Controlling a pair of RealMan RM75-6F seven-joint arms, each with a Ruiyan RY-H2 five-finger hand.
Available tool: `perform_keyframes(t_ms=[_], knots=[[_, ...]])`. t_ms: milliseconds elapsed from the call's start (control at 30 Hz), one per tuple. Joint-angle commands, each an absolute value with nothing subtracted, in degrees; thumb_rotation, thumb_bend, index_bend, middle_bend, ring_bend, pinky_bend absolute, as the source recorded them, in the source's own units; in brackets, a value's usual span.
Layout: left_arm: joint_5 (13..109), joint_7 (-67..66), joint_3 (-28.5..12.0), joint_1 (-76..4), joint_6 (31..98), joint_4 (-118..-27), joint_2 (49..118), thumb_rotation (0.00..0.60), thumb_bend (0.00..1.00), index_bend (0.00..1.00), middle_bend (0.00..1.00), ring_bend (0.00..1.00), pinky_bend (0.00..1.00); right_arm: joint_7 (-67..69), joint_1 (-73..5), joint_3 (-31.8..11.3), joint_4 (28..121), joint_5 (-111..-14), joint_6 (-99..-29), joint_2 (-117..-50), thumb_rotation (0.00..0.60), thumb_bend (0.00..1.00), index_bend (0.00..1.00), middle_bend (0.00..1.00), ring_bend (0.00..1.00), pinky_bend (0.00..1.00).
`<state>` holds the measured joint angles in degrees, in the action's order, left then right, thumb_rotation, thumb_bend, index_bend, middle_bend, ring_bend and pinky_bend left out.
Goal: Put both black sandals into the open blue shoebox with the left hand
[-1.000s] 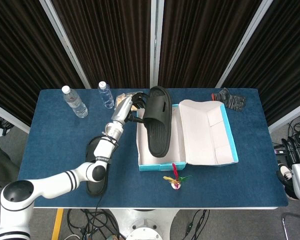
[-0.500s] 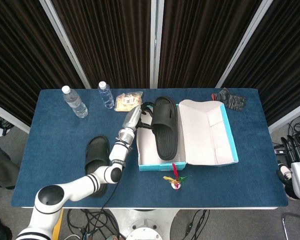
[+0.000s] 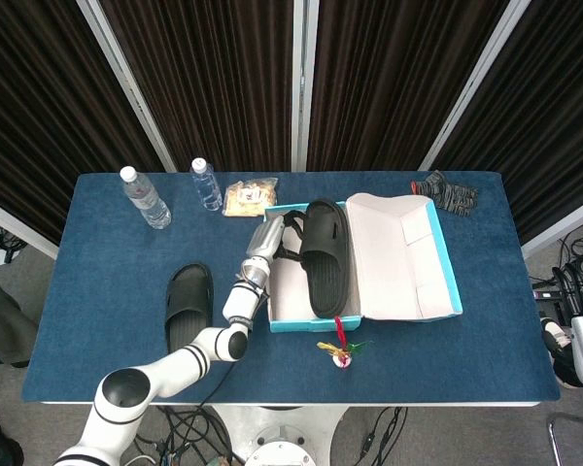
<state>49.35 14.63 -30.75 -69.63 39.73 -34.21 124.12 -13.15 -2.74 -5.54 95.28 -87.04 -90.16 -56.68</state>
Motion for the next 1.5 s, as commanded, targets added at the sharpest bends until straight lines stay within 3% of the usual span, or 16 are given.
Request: perform_keyframes(t_ms=[33,667,833,967,1100,1300,1500], knots=[[49.2,12.3,-30.7,-70.4,38.8,-32.9,125.0,0.6,0.0,0.39,0.48,0.21,0.21,-13.1,-2.8,-5.5,95.3,-87.1,-90.1,-56.7,0.6,0.1,0.0,0.06,0.0,0.11],[46.7,-4.0,-30.6,-72.3,38.3,-28.1,128.0,0.6,0.0,0.33,0.44,0.2,0.2,-12.3,-2.0,-5.4,95.1,-87.3,-91.1,-56.4,0.6,0.1,0.0,0.06,0.0,0.11],[45.8,-7.4,-30.9,-72.4,37.4,-29.0,127.8,0.6,0.0,0.22,0.33,0.12,0.19,-12.0,-1.9,-5.3,95.0,-87.5,-91.3,-56.4,0.6,0.1,0.0,0.06,0.0,0.11],[45.6,-8.4,-31.3,-72.1,38.1,-30.6,127.2,0.6,0.0,0.09,0.15,0.03,0.19,-11.9,-1.7,-5.3,95.0,-87.5,-91.5,-56.3,0.6,0.1,0.0,0.06,0.0,0.11],[46.7,-8.6,-31.1,-71.5,39.9,-33.0,126.1,0.6,0.0,0.04,0.03,0.0,0.17,-11.7,-1.6,-5.2,94.9,-87.9,-91.7,-56.3,0.6,0.1,0.0,0.06,0.0,0.11],[49.2,-9.8,-29.8,-69.7,42.8,-38.3,122.9,0.6,0.0,0.03,0.0,0.0,0.15,-11.4,-1.4,-5.1,94.8,-88.2,-92.1,-56.3,0.6,0.1,0.0,0.06,0.0,0.11],[50.8,-15.2,-27.3,-65.8,45.3,-51.7,113.9,0.6,0.0,0.03,0.0,0.0,0.12,-11.0,-1.4,-5.0,94.6,-88.8,-92.2,-56.2,0.6,0.1,0.0,0.06,0.0,0.11]])
